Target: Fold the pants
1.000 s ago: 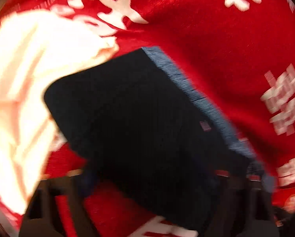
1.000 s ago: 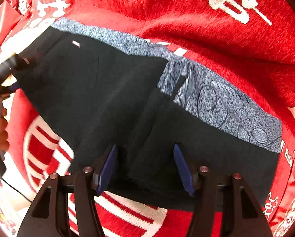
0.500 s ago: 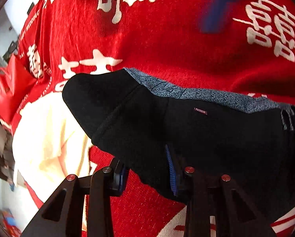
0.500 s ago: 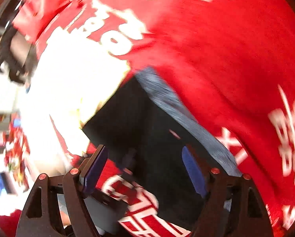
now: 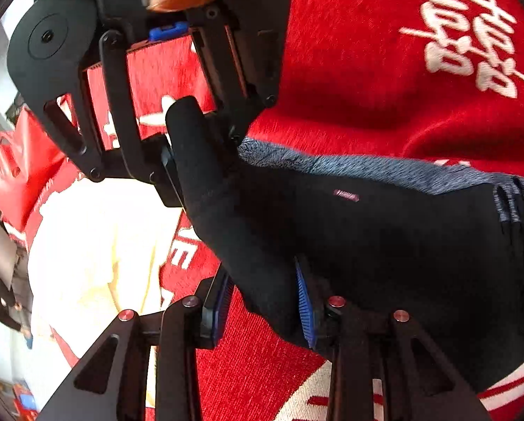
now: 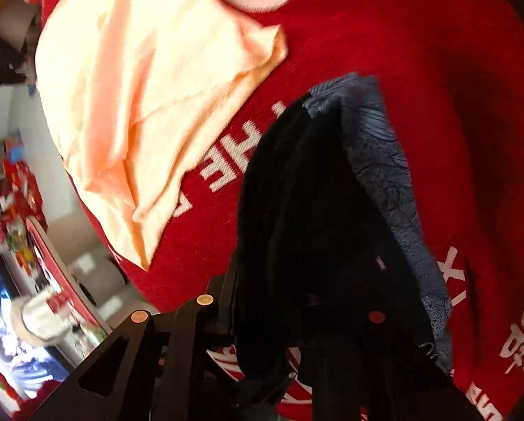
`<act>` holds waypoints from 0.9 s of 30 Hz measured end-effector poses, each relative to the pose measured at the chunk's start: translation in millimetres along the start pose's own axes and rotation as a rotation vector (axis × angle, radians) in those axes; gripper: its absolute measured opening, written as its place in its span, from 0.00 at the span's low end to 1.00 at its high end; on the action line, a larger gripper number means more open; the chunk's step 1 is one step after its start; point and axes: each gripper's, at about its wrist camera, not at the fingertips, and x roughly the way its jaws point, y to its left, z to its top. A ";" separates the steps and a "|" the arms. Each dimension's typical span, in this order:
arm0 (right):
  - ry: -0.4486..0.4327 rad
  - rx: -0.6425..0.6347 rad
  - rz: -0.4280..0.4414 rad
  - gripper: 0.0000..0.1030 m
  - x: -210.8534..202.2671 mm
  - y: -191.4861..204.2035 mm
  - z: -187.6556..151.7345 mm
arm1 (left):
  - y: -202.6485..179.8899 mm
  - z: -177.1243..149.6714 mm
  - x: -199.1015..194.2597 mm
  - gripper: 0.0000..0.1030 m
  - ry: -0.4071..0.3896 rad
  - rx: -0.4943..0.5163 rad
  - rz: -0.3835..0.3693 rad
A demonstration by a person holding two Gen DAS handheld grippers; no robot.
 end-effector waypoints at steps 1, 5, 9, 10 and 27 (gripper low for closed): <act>-0.033 -0.018 0.002 0.17 -6.2 -1.0 -5.1 | -1.9 2.3 -7.4 0.34 -0.017 0.011 -0.007; -0.169 -0.025 0.060 0.17 -42.0 -20.6 -46.8 | -14.7 15.2 -38.7 0.34 -0.082 0.048 -0.041; -0.312 0.039 0.150 0.17 -81.7 -57.8 -104.3 | -39.7 29.8 -78.8 0.34 -0.153 0.094 -0.091; -0.351 0.057 0.169 0.17 -90.6 -67.8 -122.1 | -48.5 33.2 -90.2 0.34 -0.174 0.110 -0.107; -0.758 0.479 0.436 0.17 -79.1 -257.5 -428.2 | -256.2 4.8 -222.4 0.34 -0.288 0.512 -0.353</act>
